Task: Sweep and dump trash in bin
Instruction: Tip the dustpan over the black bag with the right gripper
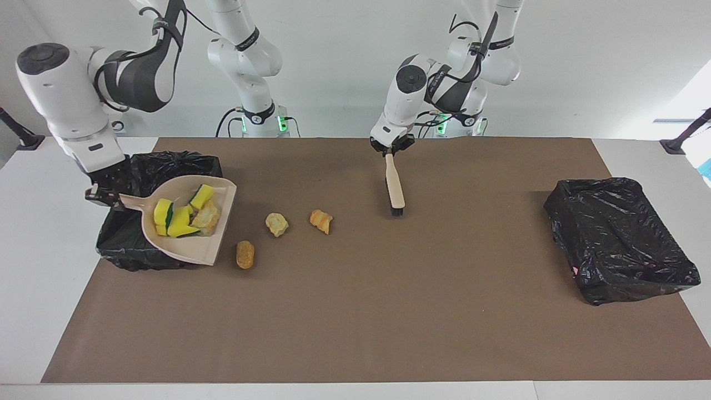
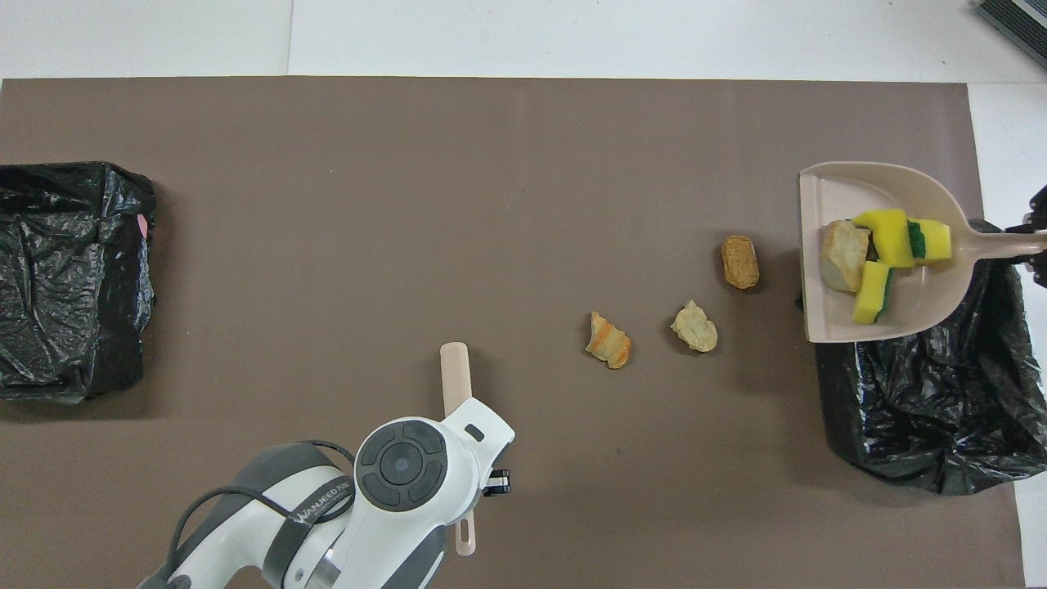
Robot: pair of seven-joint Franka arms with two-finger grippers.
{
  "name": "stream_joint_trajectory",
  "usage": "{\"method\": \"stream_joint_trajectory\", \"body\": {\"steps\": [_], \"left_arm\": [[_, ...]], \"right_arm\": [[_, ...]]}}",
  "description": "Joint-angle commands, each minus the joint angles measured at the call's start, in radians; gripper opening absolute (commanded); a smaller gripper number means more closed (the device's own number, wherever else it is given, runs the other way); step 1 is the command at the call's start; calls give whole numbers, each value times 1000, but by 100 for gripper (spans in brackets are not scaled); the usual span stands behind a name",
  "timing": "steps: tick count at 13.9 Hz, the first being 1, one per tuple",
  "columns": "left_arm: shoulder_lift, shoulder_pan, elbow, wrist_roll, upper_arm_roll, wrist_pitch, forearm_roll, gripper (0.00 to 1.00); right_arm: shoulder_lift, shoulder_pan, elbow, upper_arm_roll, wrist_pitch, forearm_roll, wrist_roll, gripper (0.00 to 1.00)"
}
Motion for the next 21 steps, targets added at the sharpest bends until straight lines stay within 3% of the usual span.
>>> {"method": "stream_joint_trajectory", "body": {"steps": [1, 3, 6, 8, 9, 10, 11, 16, 19, 21], "left_arm": [[-25, -23, -47, 25, 16, 56, 13, 0], [-26, -23, -56, 24, 16, 74, 13, 0], [-22, -40, -80, 8, 17, 126, 7, 0], [-16, -46, -82, 8, 17, 137, 7, 9], [-16, -45, -82, 10, 17, 139, 7, 27], [-14, -43, -81, 14, 17, 142, 7, 66], [-13, -43, -79, 25, 19, 139, 7, 100], [-26, -7, -36, 11, 26, 105, 7, 100], [-58, 87, 51, 31, 30, -40, 11, 100], [-97, 185, 100, 94, 30, -61, 14, 100]], "right_arm": [[-42, -97, -31, 11, -16, 4, -128, 0], [-52, -163, -31, 11, -27, -60, -208, 0], [-66, -159, -61, 12, -10, -288, -197, 0], [-109, -137, -145, 14, 45, -406, -127, 0], [-133, -111, -196, 14, 68, -475, -57, 0], [-152, -82, -239, 14, 72, -549, 30, 0], [-164, -44, -261, 14, 68, -613, 104, 0], [-219, -4, -252, 20, 22, -816, 128, 0], [-272, -5, -230, 22, -1, -827, 97, 0], [-272, -5, -198, 25, -16, -807, 82, 0]]}}
